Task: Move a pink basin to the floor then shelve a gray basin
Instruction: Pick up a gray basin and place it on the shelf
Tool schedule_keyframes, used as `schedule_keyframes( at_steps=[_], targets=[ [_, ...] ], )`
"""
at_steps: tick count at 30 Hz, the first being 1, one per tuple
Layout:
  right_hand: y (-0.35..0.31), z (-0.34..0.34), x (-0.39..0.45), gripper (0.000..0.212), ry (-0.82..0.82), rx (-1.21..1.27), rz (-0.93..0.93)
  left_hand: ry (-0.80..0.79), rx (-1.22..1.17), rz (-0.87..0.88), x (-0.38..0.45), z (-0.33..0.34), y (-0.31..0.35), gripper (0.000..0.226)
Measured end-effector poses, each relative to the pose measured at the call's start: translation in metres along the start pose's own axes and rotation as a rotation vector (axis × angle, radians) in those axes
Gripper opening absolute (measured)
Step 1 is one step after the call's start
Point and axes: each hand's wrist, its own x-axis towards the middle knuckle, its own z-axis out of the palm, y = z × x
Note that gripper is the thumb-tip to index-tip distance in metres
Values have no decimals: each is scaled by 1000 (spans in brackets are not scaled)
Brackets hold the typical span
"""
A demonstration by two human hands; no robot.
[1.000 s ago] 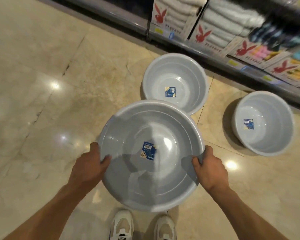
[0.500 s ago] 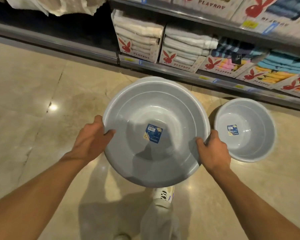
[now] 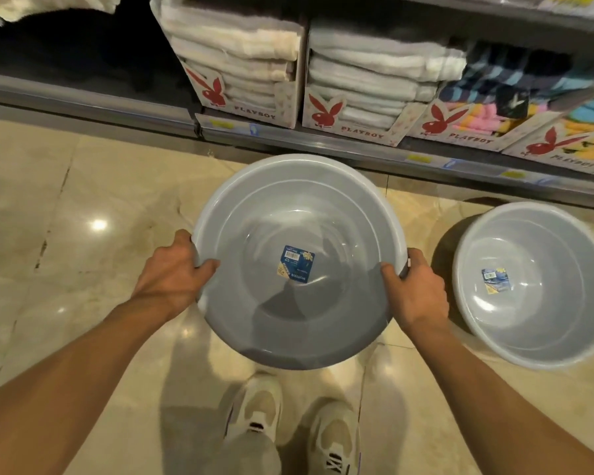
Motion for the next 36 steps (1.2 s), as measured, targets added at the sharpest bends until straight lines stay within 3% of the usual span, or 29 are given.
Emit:
schedule_keyframes(
  at_steps=[9,13,18,21,27,36],
  targets=[
    [5,62,42,29,-13,-43,30,-35,-6,-42,65,41,-16,38],
    [9,75,48,35,-26,-29,84,-49,106,-16,80,53,-22,42],
    [12,76,53,29,-186,145,132,-229,-205,-171,85,56,-24,40],
    [19,60,43,23,-252,170,162,-241,-238,-155,74,49,-21,36],
    [44,-6,7,20,-160,253,228,-256,-176,19,27,27,22,24],
    [121,-138,-63,22,65,389,455,-402,67,343,-17,5,192,19]
  ],
)
